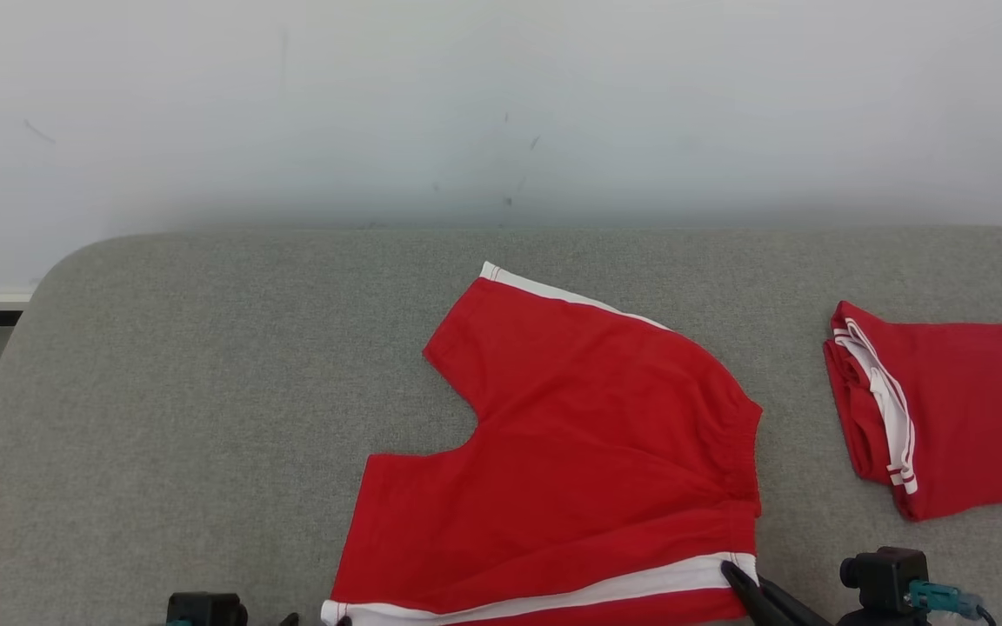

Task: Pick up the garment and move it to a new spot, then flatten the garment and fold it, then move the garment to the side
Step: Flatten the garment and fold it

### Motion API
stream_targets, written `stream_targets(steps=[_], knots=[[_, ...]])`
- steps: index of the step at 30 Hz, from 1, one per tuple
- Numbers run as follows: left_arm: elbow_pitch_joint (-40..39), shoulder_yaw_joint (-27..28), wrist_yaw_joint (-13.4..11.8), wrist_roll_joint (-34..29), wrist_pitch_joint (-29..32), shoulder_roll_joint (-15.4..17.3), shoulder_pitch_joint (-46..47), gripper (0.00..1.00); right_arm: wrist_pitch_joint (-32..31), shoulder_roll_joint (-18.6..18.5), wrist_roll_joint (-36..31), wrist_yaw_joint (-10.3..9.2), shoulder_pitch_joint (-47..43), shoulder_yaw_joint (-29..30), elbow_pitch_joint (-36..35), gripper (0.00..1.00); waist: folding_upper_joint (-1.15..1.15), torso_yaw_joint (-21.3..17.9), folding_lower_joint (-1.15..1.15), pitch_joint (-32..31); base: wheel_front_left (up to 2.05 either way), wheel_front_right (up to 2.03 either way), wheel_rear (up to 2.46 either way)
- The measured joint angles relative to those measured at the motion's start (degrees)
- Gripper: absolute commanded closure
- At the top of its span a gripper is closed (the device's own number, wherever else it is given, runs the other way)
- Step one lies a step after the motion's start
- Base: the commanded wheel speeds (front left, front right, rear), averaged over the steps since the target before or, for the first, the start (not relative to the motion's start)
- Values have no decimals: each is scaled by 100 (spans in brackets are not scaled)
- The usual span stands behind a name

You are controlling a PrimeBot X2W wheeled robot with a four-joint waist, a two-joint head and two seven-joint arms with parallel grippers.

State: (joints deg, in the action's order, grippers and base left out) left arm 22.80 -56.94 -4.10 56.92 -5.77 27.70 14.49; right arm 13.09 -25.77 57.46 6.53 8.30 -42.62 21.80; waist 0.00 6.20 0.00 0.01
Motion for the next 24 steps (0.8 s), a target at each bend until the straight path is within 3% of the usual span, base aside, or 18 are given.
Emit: stream_targets(steps=[24], knots=[[-423, -349, -85, -259, 1000, 274, 349, 0, -49, 12, -18, -9, 108, 3, 38, 100, 0, -90, 0, 60, 0, 0, 0]])
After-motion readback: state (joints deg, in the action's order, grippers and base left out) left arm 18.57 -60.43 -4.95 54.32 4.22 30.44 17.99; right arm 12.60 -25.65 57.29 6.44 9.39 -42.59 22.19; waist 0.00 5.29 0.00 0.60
